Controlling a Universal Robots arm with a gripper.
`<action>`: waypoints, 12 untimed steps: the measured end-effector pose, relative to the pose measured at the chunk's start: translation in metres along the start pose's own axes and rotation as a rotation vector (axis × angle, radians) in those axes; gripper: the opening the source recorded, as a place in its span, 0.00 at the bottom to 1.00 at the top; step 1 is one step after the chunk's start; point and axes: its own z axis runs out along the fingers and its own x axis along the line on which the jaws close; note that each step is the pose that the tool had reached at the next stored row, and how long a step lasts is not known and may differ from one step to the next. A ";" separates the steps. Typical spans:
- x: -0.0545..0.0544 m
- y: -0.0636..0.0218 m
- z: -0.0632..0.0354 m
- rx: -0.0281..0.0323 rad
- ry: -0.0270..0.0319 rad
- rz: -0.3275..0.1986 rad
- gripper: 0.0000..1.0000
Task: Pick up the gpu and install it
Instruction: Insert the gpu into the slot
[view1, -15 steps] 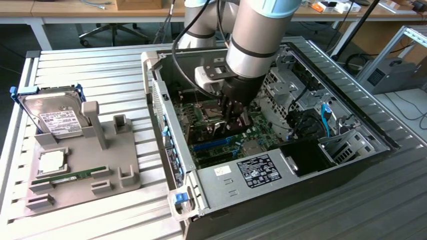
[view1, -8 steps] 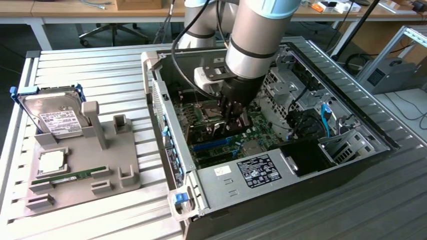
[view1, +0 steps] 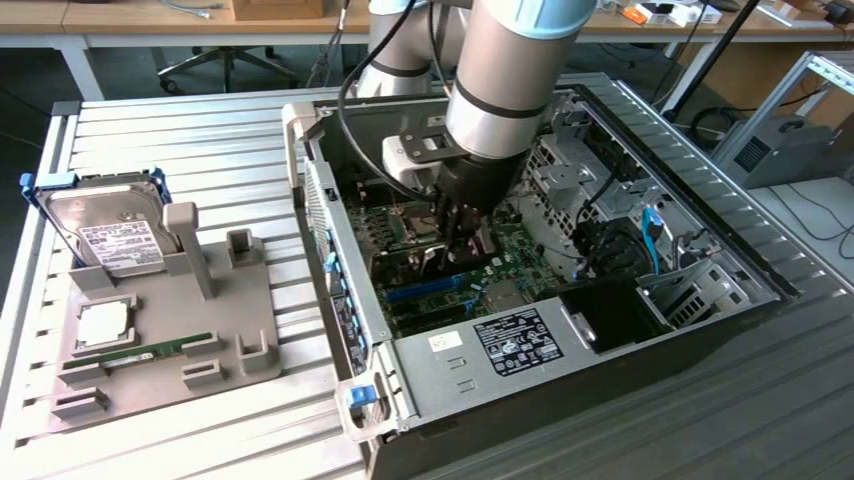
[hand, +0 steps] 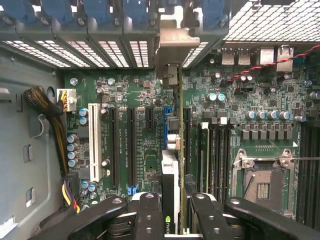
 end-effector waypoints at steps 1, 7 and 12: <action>0.000 0.0003 0.0001 0.0000 0.0000 0.000 0.27; 0.001 0.0013 0.0002 0.0000 0.0000 -0.001 0.27; 0.001 0.0029 0.0002 0.0000 0.0000 -0.001 0.27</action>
